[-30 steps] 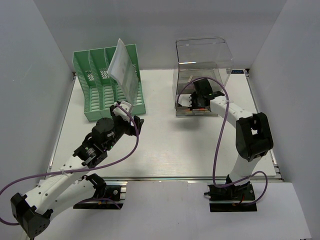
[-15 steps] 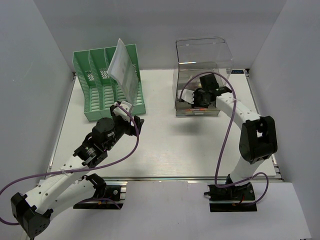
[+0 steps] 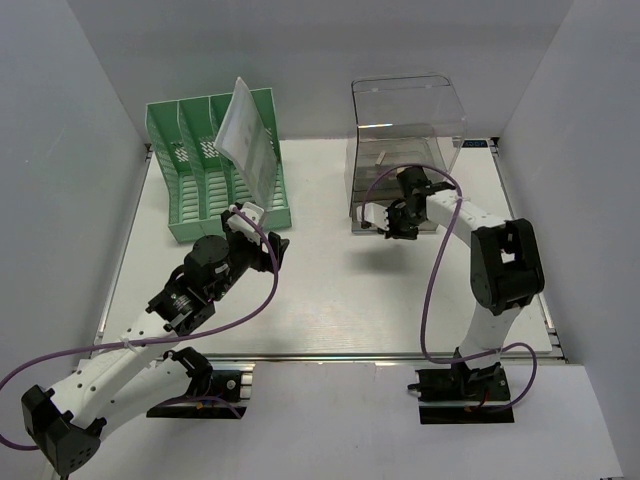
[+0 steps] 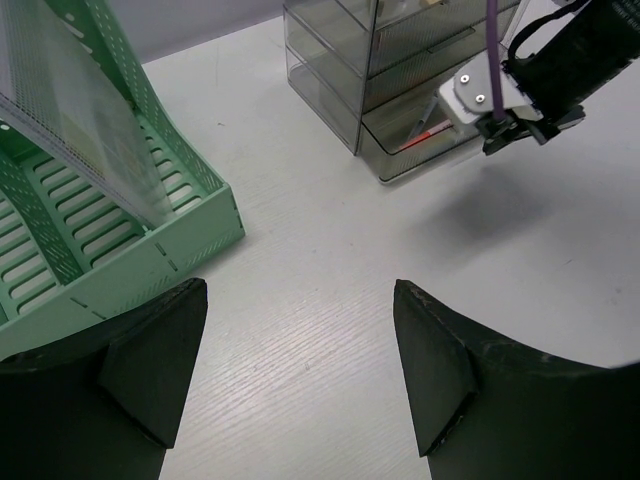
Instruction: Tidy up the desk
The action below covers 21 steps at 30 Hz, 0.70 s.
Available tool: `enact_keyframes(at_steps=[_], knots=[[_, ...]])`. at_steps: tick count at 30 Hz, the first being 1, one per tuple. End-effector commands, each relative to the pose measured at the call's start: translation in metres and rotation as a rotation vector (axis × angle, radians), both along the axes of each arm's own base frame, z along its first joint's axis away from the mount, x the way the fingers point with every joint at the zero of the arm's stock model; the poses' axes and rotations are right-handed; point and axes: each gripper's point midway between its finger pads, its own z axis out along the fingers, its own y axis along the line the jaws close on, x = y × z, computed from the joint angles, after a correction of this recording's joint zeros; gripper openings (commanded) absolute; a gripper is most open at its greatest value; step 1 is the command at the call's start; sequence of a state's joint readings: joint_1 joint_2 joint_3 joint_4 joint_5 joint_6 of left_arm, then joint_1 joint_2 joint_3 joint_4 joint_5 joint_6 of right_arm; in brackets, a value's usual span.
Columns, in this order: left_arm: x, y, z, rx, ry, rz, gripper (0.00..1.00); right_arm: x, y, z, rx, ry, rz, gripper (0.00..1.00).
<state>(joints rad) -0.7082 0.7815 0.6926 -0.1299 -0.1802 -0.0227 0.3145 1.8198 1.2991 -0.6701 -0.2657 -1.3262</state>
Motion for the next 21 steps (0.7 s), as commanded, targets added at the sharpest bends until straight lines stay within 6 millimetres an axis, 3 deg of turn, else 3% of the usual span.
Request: enact_keyframes(at_steps=[1,2,8,21], knots=[[-0.003,-0.001,0.003,-0.010,-0.012,-0.020,0.85,0.024,-0.002,-0.008,-0.013,-0.090,-0.086,0.00],[-0.003,-0.001,0.004,-0.010,-0.014,-0.019,0.85,0.040,-0.004,-0.008,-0.026,-0.153,-0.115,0.00],[-0.003,-0.002,0.004,-0.009,-0.014,-0.020,0.85,0.082,-0.010,-0.004,-0.032,-0.331,-0.231,0.00],[-0.001,0.000,0.000,0.004,-0.007,-0.009,0.85,0.120,-0.011,0.010,-0.003,-0.506,-0.327,0.00]])
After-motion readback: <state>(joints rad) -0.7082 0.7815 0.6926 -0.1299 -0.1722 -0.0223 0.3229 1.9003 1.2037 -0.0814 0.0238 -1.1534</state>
